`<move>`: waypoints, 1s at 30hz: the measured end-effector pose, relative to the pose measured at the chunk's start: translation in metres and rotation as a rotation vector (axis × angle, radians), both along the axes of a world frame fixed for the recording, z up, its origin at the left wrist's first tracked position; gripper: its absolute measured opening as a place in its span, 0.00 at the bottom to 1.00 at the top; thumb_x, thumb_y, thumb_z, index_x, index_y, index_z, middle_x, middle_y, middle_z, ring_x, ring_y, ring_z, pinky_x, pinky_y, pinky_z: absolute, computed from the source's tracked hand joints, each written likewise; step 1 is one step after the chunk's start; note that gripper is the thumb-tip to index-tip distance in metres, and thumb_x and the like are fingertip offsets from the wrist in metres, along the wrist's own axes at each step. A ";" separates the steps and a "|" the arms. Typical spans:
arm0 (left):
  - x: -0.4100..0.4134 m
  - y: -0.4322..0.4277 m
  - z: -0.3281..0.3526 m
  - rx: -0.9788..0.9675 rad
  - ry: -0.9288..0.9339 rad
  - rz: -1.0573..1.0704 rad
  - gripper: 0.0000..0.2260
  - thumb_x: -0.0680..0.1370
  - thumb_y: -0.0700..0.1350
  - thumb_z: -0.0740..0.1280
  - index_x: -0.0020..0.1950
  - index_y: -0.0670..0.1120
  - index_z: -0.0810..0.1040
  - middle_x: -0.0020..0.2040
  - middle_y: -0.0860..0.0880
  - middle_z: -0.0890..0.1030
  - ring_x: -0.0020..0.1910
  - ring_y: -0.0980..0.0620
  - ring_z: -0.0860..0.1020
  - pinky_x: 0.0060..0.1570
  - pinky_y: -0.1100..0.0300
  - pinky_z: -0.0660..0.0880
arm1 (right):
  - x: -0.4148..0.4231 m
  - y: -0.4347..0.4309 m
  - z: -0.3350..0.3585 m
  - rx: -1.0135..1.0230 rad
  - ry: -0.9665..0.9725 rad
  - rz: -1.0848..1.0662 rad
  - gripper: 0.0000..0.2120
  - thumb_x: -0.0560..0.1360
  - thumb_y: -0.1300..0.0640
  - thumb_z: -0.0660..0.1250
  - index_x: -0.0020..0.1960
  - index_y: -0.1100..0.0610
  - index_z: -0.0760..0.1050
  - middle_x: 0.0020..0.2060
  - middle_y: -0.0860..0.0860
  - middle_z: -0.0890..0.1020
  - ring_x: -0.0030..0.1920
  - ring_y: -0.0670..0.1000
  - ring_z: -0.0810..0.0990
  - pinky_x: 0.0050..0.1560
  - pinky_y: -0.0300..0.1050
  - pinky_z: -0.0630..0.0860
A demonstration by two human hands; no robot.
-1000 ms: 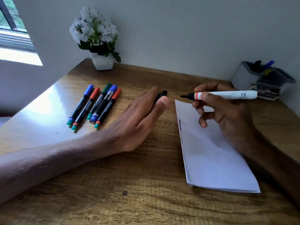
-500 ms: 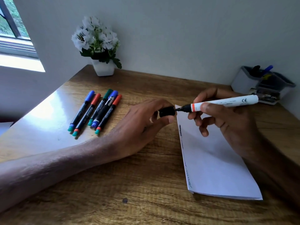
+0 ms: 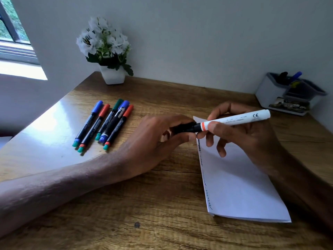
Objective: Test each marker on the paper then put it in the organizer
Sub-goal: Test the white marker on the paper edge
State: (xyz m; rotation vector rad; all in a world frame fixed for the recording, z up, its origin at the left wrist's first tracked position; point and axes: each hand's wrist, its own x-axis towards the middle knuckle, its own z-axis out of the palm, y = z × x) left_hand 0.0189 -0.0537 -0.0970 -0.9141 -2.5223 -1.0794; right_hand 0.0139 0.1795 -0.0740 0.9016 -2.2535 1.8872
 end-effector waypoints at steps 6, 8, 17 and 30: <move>0.000 -0.001 0.002 0.034 -0.076 -0.080 0.11 0.82 0.53 0.65 0.60 0.52 0.82 0.49 0.58 0.85 0.49 0.59 0.83 0.43 0.61 0.79 | -0.003 0.002 -0.002 0.035 0.082 0.010 0.09 0.74 0.64 0.72 0.50 0.70 0.79 0.38 0.60 0.86 0.32 0.58 0.82 0.25 0.47 0.77; -0.002 -0.002 0.002 0.004 -0.103 -0.113 0.10 0.82 0.54 0.65 0.56 0.51 0.83 0.47 0.57 0.84 0.47 0.55 0.82 0.41 0.59 0.77 | -0.003 0.003 -0.003 0.057 0.109 0.045 0.09 0.74 0.64 0.73 0.49 0.70 0.80 0.38 0.60 0.85 0.32 0.59 0.82 0.26 0.48 0.78; -0.008 -0.004 0.003 0.031 -0.202 -0.246 0.07 0.82 0.49 0.67 0.54 0.51 0.84 0.47 0.53 0.85 0.46 0.49 0.83 0.41 0.50 0.79 | -0.004 0.007 0.000 0.136 0.127 0.075 0.09 0.73 0.62 0.75 0.51 0.66 0.82 0.42 0.56 0.86 0.36 0.55 0.86 0.28 0.51 0.82; -0.044 0.063 0.036 0.574 -0.157 -0.068 0.07 0.75 0.48 0.74 0.51 0.49 0.87 0.37 0.51 0.86 0.34 0.53 0.79 0.35 0.60 0.75 | -0.031 0.074 0.028 0.131 0.135 -0.349 0.10 0.71 0.60 0.79 0.52 0.58 0.87 0.42 0.51 0.89 0.42 0.51 0.87 0.45 0.46 0.84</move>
